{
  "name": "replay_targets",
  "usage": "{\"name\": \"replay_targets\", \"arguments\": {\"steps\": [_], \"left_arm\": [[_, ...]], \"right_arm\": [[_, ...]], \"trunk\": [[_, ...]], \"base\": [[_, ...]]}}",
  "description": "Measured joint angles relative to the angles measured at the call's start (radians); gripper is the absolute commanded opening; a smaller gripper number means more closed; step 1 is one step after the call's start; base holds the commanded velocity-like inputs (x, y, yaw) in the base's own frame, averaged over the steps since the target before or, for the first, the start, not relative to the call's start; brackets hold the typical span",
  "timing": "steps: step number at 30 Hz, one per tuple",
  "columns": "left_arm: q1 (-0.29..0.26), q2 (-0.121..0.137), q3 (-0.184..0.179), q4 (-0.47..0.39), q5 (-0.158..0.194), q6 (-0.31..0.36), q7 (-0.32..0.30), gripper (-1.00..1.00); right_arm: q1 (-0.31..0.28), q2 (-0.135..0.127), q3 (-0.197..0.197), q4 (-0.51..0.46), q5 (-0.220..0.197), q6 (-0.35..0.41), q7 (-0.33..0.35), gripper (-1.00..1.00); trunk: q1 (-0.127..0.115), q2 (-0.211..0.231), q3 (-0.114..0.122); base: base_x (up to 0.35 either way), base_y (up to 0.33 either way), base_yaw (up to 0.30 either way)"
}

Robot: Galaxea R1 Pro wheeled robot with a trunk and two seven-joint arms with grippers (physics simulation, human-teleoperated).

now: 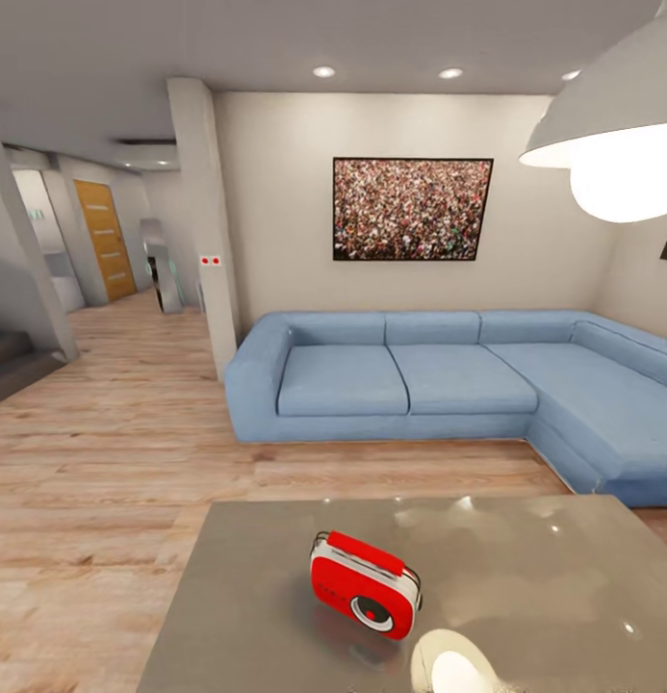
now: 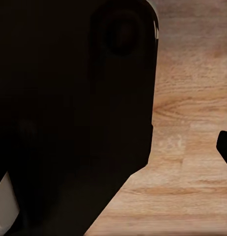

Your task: Turn on the radio receiver that's on the table in the living room.

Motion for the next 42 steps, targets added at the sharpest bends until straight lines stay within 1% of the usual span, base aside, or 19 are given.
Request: {"name": "replay_targets", "arguments": {"steps": [13,42], "left_arm": [[0.0,0.0,0.0,0.0,0.0,0.0,0.001,1.0],[0.0,0.001,0.0,0.0,0.0,0.0,0.001,1.0]], "right_arm": [[0.0,0.0,0.0,0.0,0.0,0.002,0.0,1.0],[0.0,0.0,0.001,0.0,0.0,0.002,0.0,1.0]], "trunk": [[0.0,0.0,-0.02],[-0.111,0.203,0.025]], "base": [[0.0,0.0,-0.081],[0.0,0.0,-0.076]]}}
